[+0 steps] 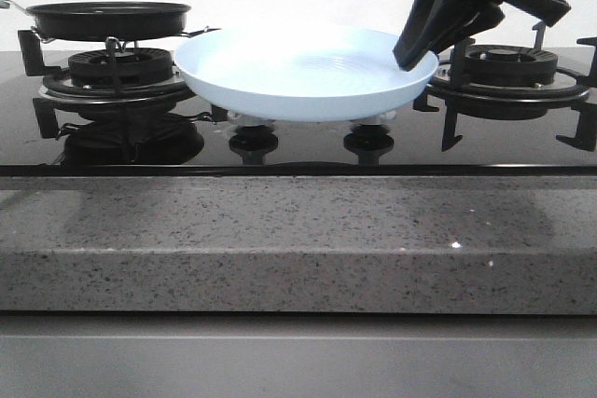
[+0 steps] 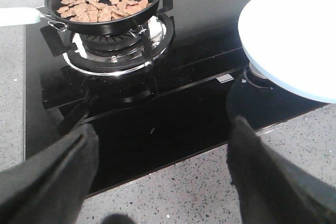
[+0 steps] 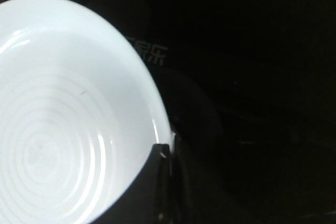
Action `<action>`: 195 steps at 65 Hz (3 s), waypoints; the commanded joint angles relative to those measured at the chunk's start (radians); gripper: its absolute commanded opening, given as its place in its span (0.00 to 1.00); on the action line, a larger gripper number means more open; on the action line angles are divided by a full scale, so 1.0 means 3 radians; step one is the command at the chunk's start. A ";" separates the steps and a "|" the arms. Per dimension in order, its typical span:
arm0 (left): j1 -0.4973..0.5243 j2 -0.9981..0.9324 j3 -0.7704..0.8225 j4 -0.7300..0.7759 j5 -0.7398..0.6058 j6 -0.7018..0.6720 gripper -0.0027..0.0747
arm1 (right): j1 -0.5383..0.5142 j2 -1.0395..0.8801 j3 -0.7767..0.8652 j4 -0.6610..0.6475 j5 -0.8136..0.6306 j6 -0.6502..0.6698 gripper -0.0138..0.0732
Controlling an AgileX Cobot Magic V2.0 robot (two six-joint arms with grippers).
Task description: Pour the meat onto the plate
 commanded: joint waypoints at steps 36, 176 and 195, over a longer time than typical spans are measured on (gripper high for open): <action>-0.0023 0.0071 -0.0128 -0.0095 -0.0322 -0.0001 0.70 | -0.0001 -0.0172 -0.0086 0.0132 -0.0138 -0.0038 0.08; 0.2342 0.3236 -0.1604 -0.5607 0.0719 0.2473 0.70 | -0.0001 -0.0172 -0.0086 0.0132 -0.0138 -0.0038 0.08; 0.2335 0.3522 -0.1840 -0.5677 0.1115 0.2473 0.70 | -0.0001 -0.0172 -0.0086 0.0132 -0.0138 -0.0038 0.08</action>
